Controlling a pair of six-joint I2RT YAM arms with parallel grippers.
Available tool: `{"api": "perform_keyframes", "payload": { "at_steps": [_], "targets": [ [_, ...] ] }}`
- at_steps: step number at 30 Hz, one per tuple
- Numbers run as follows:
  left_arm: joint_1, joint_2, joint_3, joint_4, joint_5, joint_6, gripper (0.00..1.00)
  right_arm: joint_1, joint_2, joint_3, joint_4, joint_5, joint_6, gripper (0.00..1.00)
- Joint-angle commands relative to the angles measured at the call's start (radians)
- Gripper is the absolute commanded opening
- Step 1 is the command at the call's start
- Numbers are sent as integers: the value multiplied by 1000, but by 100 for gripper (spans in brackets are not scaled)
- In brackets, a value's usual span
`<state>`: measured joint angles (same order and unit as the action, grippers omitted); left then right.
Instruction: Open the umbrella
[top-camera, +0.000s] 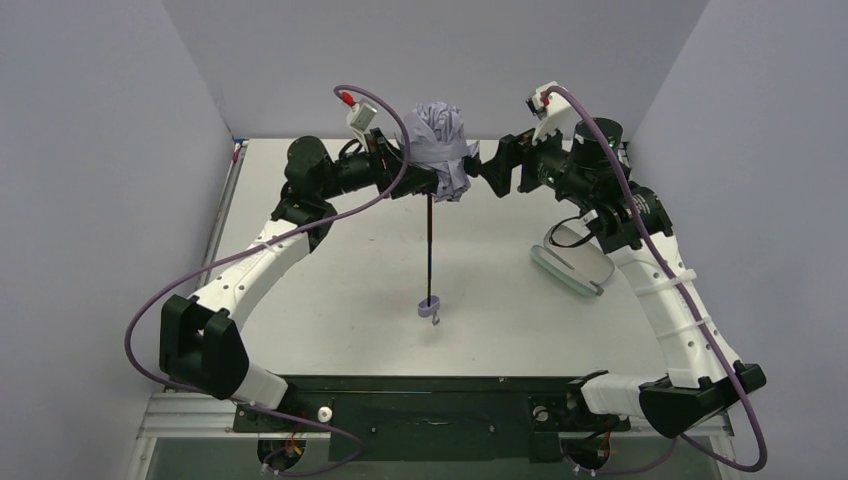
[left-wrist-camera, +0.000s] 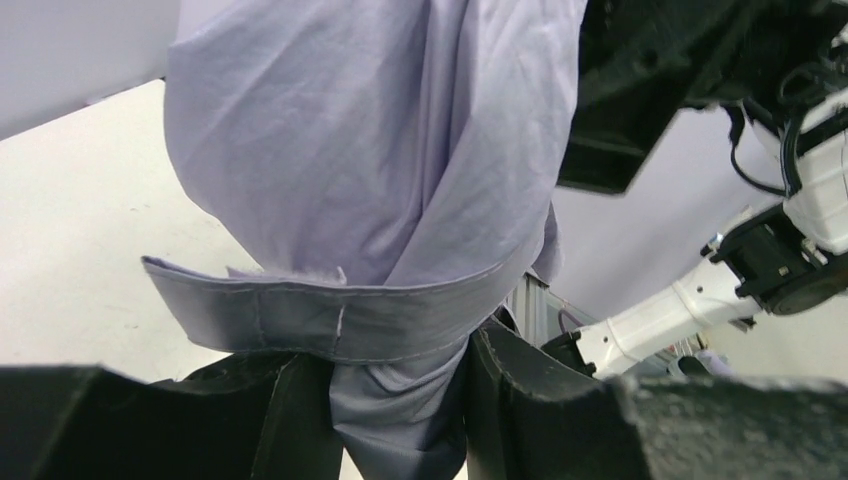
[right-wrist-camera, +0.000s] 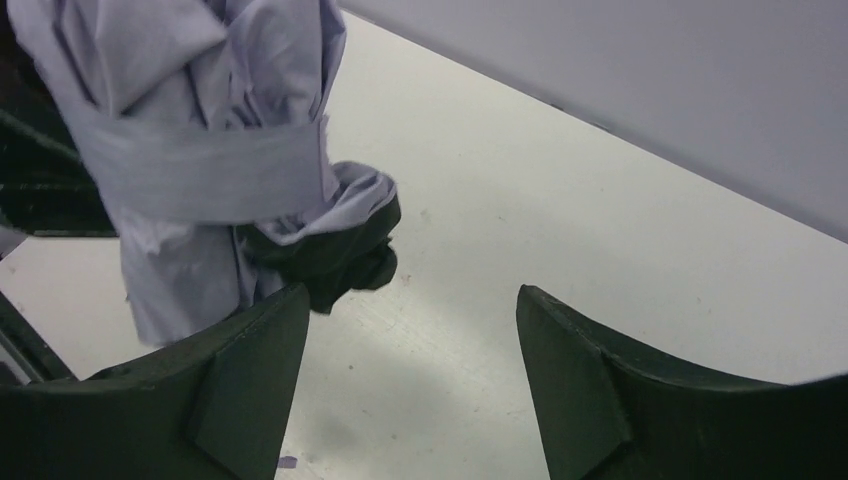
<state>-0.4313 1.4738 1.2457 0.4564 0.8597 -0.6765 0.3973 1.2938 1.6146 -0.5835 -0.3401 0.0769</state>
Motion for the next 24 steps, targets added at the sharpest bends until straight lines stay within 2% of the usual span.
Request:
{"api": "perform_keyframes", "payload": {
  "at_steps": [1,3,8,13,20,24],
  "targets": [
    [35,-22,23,140,-109,-106,0,-9,-55,-62,47,-101,47,75],
    [49,-12,25,179,-148,-172,0,-9,-69,-103,64,-132,70,79],
    [57,13,54,208,-219,-279,0,6,-75,-185,111,-226,142,80],
    [53,22,68,226,-240,-317,0,100,-59,-232,157,-280,174,80],
    [54,23,88,235,-271,-386,0,164,-13,-251,177,-279,170,81],
    [55,16,98,235,-271,-399,0,166,16,-258,204,-264,195,76]
  ]
}}
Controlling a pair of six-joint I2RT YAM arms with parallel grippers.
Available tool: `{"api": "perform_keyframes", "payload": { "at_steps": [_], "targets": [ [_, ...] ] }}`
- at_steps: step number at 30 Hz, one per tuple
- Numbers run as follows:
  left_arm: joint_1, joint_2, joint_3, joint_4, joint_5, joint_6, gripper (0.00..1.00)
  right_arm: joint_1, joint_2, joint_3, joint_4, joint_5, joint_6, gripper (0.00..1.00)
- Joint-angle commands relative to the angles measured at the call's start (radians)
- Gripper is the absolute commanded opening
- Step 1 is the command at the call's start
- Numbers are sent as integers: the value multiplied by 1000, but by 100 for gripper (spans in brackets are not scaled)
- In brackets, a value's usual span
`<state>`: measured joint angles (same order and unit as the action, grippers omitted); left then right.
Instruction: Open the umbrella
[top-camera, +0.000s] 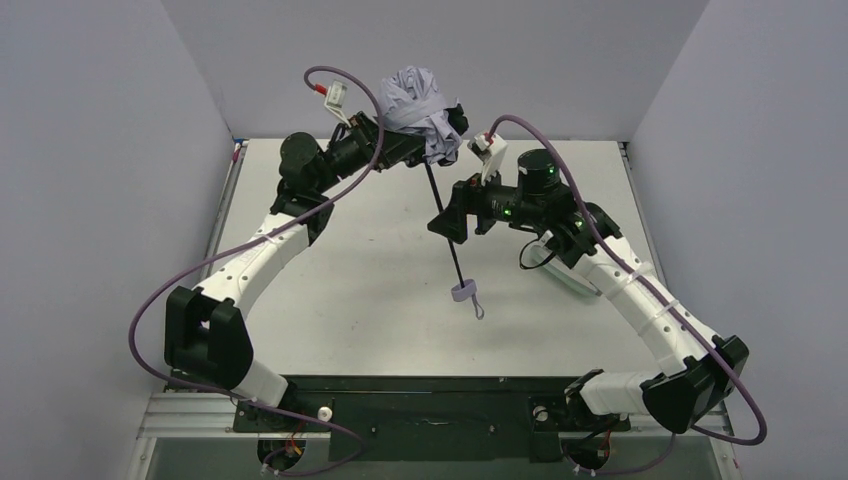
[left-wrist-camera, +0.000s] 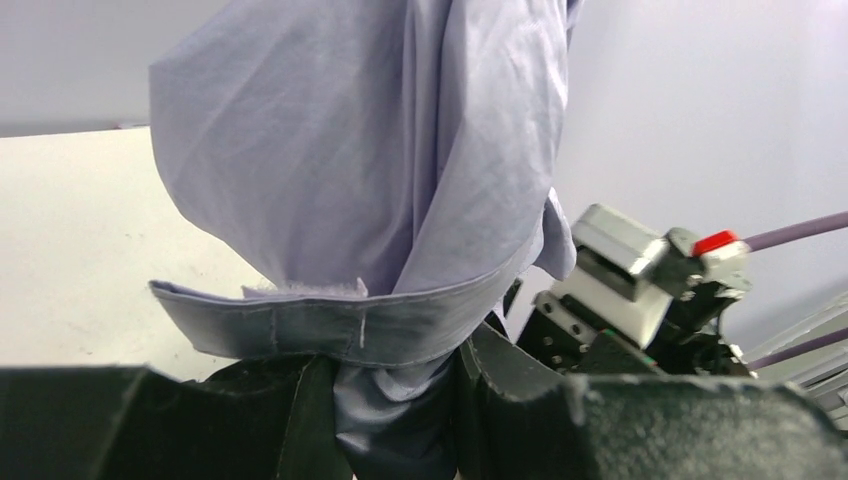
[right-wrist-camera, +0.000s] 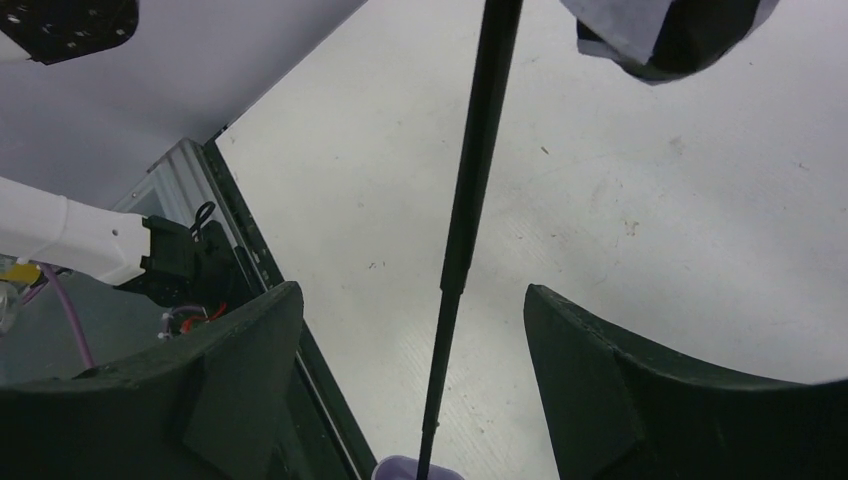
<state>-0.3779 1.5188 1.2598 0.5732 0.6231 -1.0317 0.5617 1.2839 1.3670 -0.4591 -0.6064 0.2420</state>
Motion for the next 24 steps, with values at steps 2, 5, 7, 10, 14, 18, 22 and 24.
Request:
{"api": "perform_keyframes", "payload": {
  "at_steps": [2,5,7,10,14,18,22,24],
  "targets": [
    [2,-33,87,122,-32,-48,0,5,32,-23,97,10,44,74],
    [2,-38,92,127,-24,-49,0,4,35,-34,110,33,44,72],
    [2,-41,93,129,-23,-50,0,4,35,-32,112,33,43,69],
    [2,-39,99,130,-31,-57,0,3,38,-38,118,23,51,57],
    [6,-27,107,119,-45,-70,0,-3,46,-43,127,-27,86,8],
    [19,-25,95,80,-48,-58,10,-32,42,-42,158,-85,163,0],
    [49,-25,70,32,-25,-15,46,-64,41,-57,245,-133,275,0],
    [74,-29,55,9,-11,18,62,-75,43,-63,286,-153,320,0]
  ]
}}
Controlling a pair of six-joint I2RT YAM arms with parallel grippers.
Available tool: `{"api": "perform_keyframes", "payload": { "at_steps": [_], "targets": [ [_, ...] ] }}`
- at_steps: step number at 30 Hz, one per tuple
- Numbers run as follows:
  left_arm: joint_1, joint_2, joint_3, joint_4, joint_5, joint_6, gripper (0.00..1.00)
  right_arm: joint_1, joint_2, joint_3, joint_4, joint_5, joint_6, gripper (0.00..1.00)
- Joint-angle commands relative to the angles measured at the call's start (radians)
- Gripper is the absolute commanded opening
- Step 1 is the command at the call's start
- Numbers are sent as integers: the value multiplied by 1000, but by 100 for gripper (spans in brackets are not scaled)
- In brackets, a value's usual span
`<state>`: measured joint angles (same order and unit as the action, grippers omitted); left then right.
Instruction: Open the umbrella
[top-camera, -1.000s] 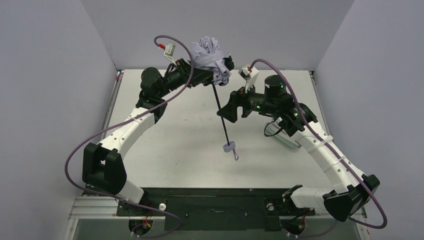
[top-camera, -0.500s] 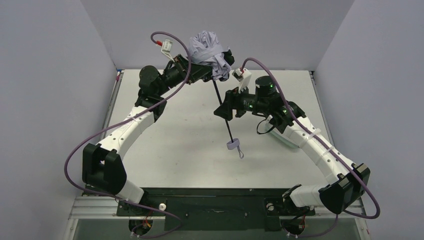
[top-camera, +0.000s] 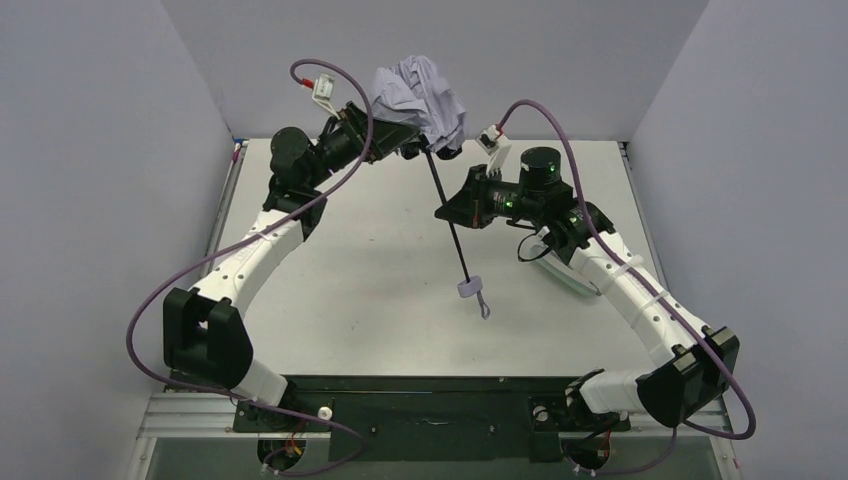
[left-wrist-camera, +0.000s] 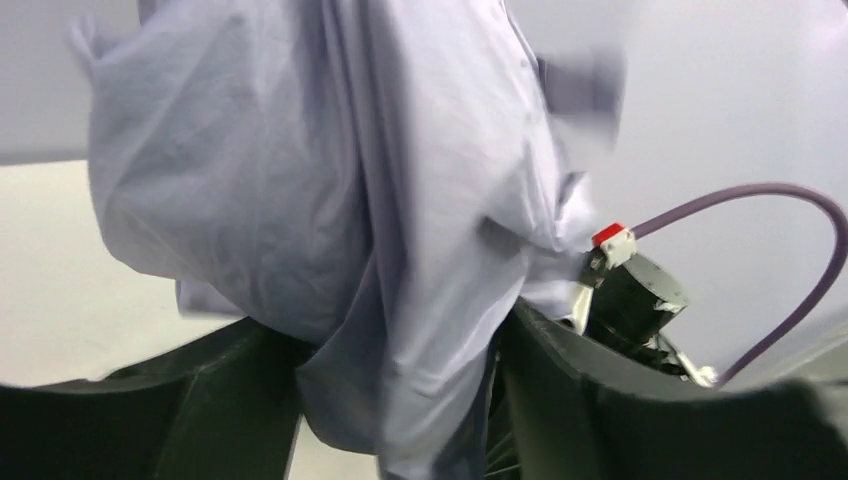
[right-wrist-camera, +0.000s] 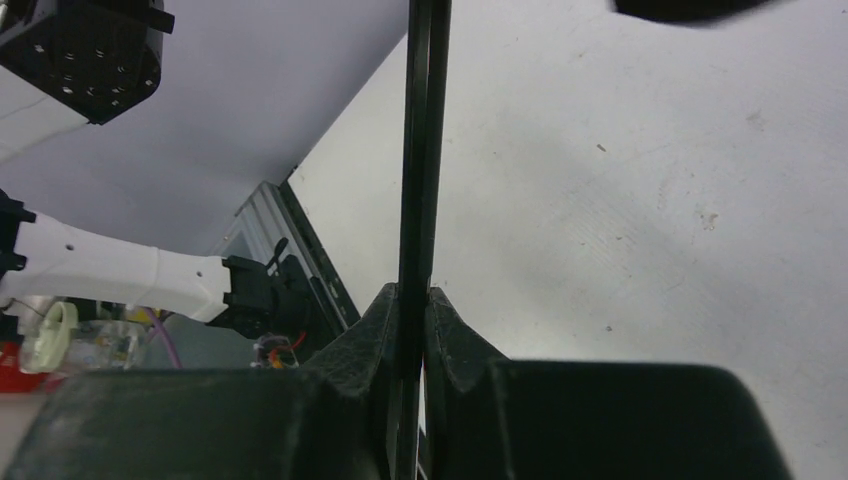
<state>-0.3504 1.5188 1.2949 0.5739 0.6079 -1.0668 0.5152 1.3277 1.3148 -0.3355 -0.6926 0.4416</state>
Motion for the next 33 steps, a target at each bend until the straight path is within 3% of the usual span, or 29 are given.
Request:
{"api": "perform_keyframes", "payload": {
  "at_steps": [1,6,11,15,18,21,23,30,33],
  "targets": [
    [66,-31,11,-18,7,68,72,-33,1,-10,181,-76,136,0],
    [144,-80,-8,-124,44,281,99,-60,15,-8,237,-104,206,0],
    [219,-146,-5,-294,50,644,97,-85,27,-20,274,-118,273,0],
    [213,-218,-50,-324,135,1088,97,-94,36,-26,306,-130,312,0],
    [145,-284,-89,-431,234,1405,97,-95,46,-26,320,-152,337,0],
    [40,-335,-108,-555,192,1840,97,-95,52,-25,321,-170,348,0],
    [-25,-343,-127,-597,168,2021,98,-95,53,-28,316,-178,351,0],
    [-184,-296,-120,-726,41,2521,73,-88,43,-42,298,-225,348,0],
    [-210,-275,-129,-720,10,2604,68,-81,39,-52,287,-239,346,0]
  ]
}}
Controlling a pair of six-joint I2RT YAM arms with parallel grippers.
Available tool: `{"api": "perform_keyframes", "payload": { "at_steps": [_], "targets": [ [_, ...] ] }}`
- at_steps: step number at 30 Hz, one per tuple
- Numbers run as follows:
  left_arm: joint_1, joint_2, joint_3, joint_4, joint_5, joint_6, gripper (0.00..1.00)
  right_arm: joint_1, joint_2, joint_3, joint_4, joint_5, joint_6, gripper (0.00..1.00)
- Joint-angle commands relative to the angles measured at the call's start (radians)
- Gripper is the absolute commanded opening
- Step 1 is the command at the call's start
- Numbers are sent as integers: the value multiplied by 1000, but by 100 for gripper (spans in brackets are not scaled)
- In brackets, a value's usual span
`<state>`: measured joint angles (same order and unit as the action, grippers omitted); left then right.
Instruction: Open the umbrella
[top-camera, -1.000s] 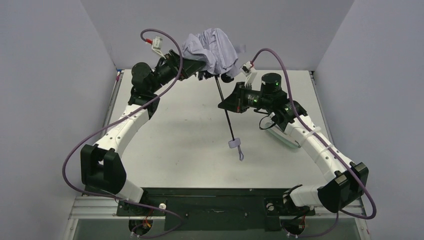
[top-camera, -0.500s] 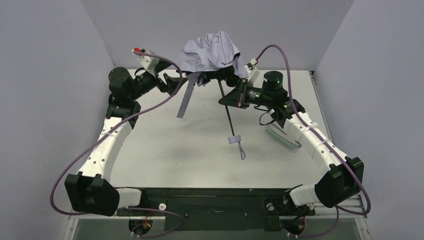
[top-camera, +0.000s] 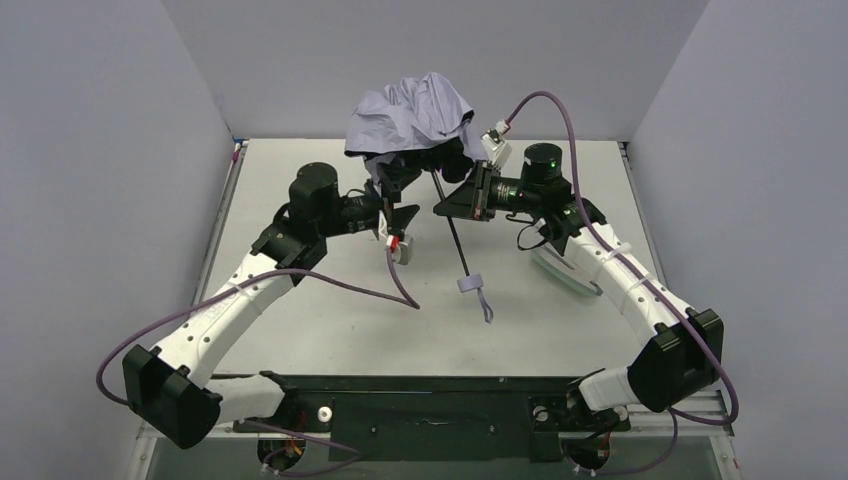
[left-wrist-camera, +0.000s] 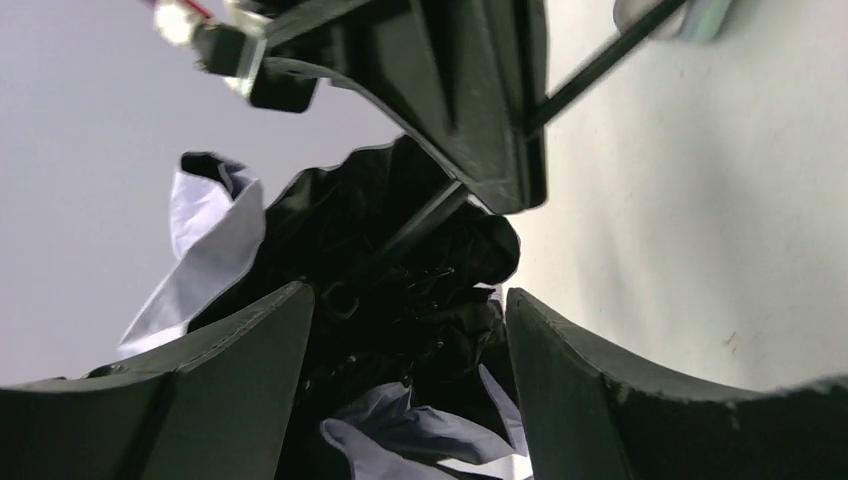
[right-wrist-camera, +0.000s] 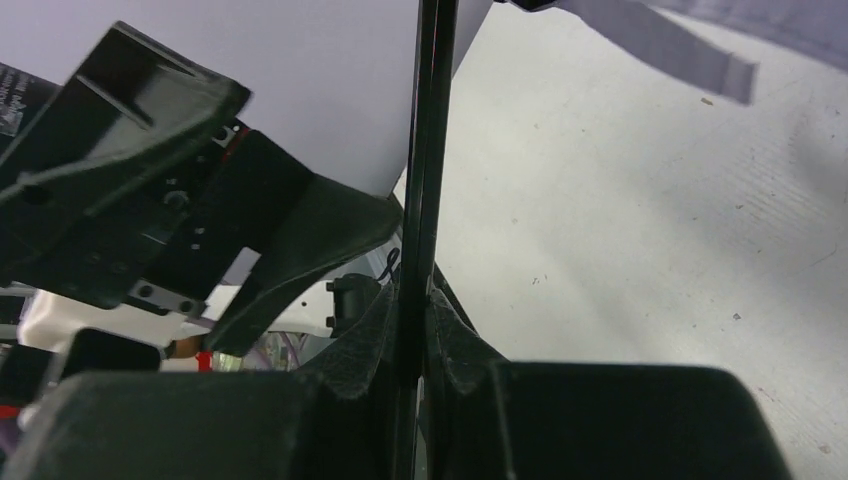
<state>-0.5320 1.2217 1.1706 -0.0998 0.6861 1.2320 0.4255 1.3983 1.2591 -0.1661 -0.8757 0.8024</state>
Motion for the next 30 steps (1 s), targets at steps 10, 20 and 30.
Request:
{"api": "perform_keyframes", "payload": {
  "at_steps": [10,20,30],
  "targets": [
    [-108,54,-59,64,-131,409,62,45,-33,-6,79,-74,-44,0],
    [-127,110,-121,245,-256,430,34,68,-25,-5,43,-143,-42,0],
    [-148,83,-194,317,-196,462,0,0,-64,-23,84,-135,0,47]
  ]
}}
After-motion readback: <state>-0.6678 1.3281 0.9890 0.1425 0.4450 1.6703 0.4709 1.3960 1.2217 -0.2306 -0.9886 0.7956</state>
